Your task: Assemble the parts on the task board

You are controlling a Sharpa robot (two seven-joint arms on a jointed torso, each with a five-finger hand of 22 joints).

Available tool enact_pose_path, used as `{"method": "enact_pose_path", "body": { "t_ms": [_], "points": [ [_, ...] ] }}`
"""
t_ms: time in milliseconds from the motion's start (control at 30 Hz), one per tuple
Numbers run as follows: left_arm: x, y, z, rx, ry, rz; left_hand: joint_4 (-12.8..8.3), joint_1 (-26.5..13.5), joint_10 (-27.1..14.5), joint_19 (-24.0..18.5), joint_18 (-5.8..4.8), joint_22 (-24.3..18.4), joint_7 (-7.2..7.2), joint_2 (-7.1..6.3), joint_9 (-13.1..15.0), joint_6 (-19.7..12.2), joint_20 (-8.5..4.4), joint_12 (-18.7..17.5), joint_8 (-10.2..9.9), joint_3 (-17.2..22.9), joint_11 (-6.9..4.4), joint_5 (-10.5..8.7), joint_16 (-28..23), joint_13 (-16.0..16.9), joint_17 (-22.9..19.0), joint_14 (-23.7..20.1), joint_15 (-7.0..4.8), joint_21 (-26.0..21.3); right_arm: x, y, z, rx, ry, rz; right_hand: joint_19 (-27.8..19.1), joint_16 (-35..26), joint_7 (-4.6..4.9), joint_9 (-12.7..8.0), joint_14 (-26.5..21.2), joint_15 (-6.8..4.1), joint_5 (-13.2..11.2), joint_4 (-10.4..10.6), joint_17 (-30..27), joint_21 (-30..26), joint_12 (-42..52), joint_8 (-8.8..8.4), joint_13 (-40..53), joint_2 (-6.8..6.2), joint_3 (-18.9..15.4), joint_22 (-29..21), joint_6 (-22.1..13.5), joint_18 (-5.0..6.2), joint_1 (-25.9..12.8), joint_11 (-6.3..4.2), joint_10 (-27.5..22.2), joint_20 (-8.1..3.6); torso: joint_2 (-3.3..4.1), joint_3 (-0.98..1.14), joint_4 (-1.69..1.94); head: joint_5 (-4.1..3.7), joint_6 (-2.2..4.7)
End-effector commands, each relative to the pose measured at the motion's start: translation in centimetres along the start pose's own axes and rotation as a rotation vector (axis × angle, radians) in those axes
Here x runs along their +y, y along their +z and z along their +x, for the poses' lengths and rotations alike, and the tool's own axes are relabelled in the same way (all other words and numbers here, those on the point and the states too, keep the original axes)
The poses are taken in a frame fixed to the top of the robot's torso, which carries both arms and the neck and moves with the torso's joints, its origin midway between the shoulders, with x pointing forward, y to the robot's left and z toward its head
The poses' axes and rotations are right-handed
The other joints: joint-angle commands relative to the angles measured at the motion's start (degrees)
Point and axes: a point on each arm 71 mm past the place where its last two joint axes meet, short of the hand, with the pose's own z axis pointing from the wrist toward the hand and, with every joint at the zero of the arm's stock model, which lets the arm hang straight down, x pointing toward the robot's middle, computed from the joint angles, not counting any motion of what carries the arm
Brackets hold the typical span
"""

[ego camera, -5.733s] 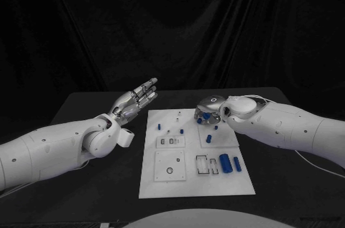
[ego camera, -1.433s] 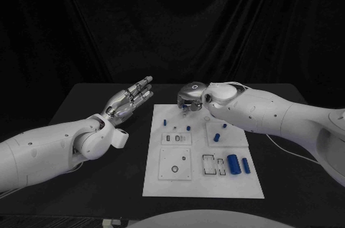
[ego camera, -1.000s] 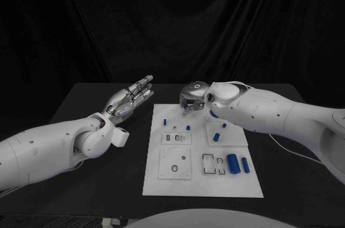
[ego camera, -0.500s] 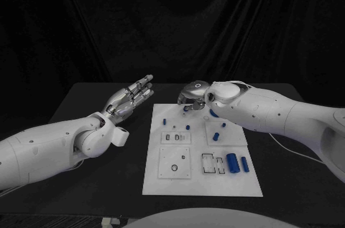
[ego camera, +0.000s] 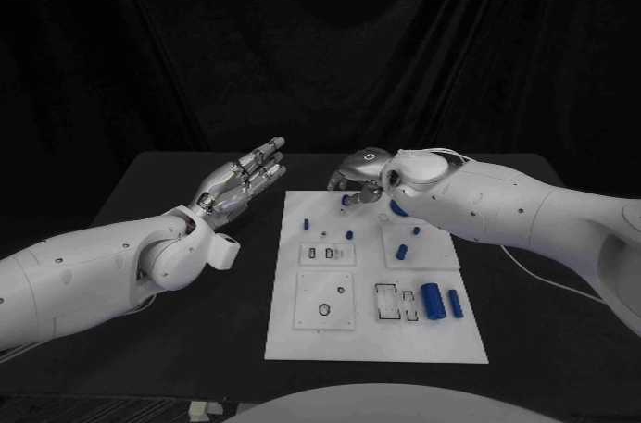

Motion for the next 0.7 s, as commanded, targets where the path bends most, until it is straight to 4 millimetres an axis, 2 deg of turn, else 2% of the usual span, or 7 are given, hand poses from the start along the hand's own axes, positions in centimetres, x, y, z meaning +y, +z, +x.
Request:
{"method": "enact_pose_path", "body": {
  "t_ms": [33, 233, 367, 567, 600, 633, 700],
  "points": [
    [-0.3, 0.2, 0.1, 0.013, -0.010, 0.035, -0.05, 0.32, -0.01, 0.04, 0.26, -0.07, 0.28, -0.13, 0.04, 0.15, 0.36, -0.20, 0.28, 0.17, 0.26, 0.18, -0.21, -0.09, -0.06, -0.02, 0.35, -0.33, -0.3, -0.3, 0.0, -0.024, 0.004, 0.021, -0.43, -0.47, 0.36, -0.33, -0.42, 0.08, -0.76, 0.17, -0.31, -0.43, -0.16, 0.02, 0.10, 0.07, -0.76, -0.14, -0.39, 0.20, -0.93, 0.06, -0.73, 0.15, -0.05, -0.01, 0.06, -0.14, -0.01],
    [-0.3, 0.1, 0.0, 0.012, -0.010, 0.033, -0.08, 0.34, -0.01, 0.04, 0.27, -0.07, 0.35, -0.09, 0.03, 0.11, 0.41, -0.20, 0.26, 0.23, 0.37, 0.17, -0.21, -0.09, -0.06, -0.02, 0.39, -0.33, -1.1, -1.4, -0.6, -0.105, 0.021, 0.019, -0.60, -0.77, 1.38, -0.78, -0.57, 0.22, -0.95, 0.81, -0.70, -0.99, 0.48, 0.54, 0.70, 0.61, -1.86, -0.28, 1.31, 0.28, -1.50, 0.22, 1.07, 0.31, -0.06, 0.00, 0.04, -0.34, 0.22],
    [-0.3, 0.0, -0.2, 0.011, -0.010, 0.033, -0.11, 0.36, -0.01, 0.04, 0.28, -0.07, 0.39, -0.04, 0.02, 0.07, 0.44, -0.20, 0.25, 0.29, 0.43, 0.18, -0.21, -0.09, -0.06, -0.02, 0.40, -0.33, -2.2, -3.0, -1.6, -0.166, 0.043, 0.027, -3.49, -4.65, 2.36, -1.43, -2.81, 0.22, -0.96, 1.72, -6.42, -5.18, 2.51, 0.55, 1.87, 0.85, -2.21, -3.66, 2.53, 1.25, -1.31, 0.17, 5.82, 0.42, -0.08, 0.00, 0.00, -0.17, 0.35],
    [-0.2, -0.1, -0.3, 0.008, -0.009, 0.032, -0.14, 0.38, -0.01, 0.04, 0.29, -0.07, 0.43, 0.00, 0.02, 0.07, 0.49, -0.20, 0.24, 0.35, 0.49, 0.17, -0.21, -0.09, -0.06, -0.02, 0.43, -0.33, -4.4, -6.1, -2.6, -0.213, 0.060, 0.069, -10.86, -18.52, 3.63, -2.71, -8.31, -1.28, -3.57, 3.24, -22.68, -18.99, 17.87, 0.58, 12.37, 0.36, -5.46, -14.16, 4.28, 3.63, -1.75, -2.62, 16.07, -1.07, -0.12, -0.04, -0.10, 0.40, 0.43],
    [-0.2, -0.1, -0.4, 0.008, -0.009, 0.032, -0.15, 0.39, -0.01, 0.04, 0.30, -0.07, 0.46, 0.02, 0.02, 0.05, 0.53, -0.20, 0.24, 0.38, 0.53, 0.17, -0.21, -0.09, -0.06, -0.02, 0.46, -0.33, -4.8, -6.6, -2.7, -0.218, 0.064, 0.080, -11.19, -17.90, 3.77, -2.73, -7.95, -1.71, -2.96, 3.65, -20.63, -20.65, 23.15, 0.75, 17.06, 0.79, -6.09, -14.97, 5.24, 3.71, -1.75, -3.13, 14.17, -0.97, -0.15, -0.07, -0.13, 0.44, 0.44],
    [-0.2, -0.1, -0.4, 0.008, -0.009, 0.031, -0.17, 0.40, -0.01, 0.04, 0.31, -0.07, 0.48, 0.04, 0.01, 0.03, 0.57, -0.20, 0.23, 0.42, 0.57, 0.16, -0.21, -0.09, -0.06, -0.02, 0.48, -0.33, -5.2, -7.3, -2.7, -0.222, 0.071, 0.094, -10.95, -13.91, 4.14, -2.65, -6.73, -0.97, -3.00, 4.23, -14.14, -21.62, 30.96, 0.91, 23.70, 1.10, -7.20, -15.10, 6.18, 4.17, -2.95, -3.64, 12.50, -1.47, -0.23, -0.14, -0.26, 0.55, 0.42],
    [-0.2, -0.1, -0.3, 0.009, -0.010, 0.031, -0.17, 0.40, -0.01, 0.04, 0.31, -0.07, 0.48, 0.04, 0.01, 0.03, 0.57, -0.20, 0.23, 0.42, 0.57, 0.16, -0.21, -0.09, -0.06, -0.02, 0.48, -0.33, -6.0, -8.4, -2.6, -0.223, 0.083, 0.123, -11.37, -11.63, 4.66, -2.66, -6.52, -0.88, -3.32, 4.79, -9.95, -23.28, 35.63, 0.82, 28.11, 2.07, -7.54, -15.80, 6.43, 4.02, -4.01, -3.41, 9.96, -0.99, -0.39, -0.23, -0.33, 0.63, 0.30]
  ]
}}
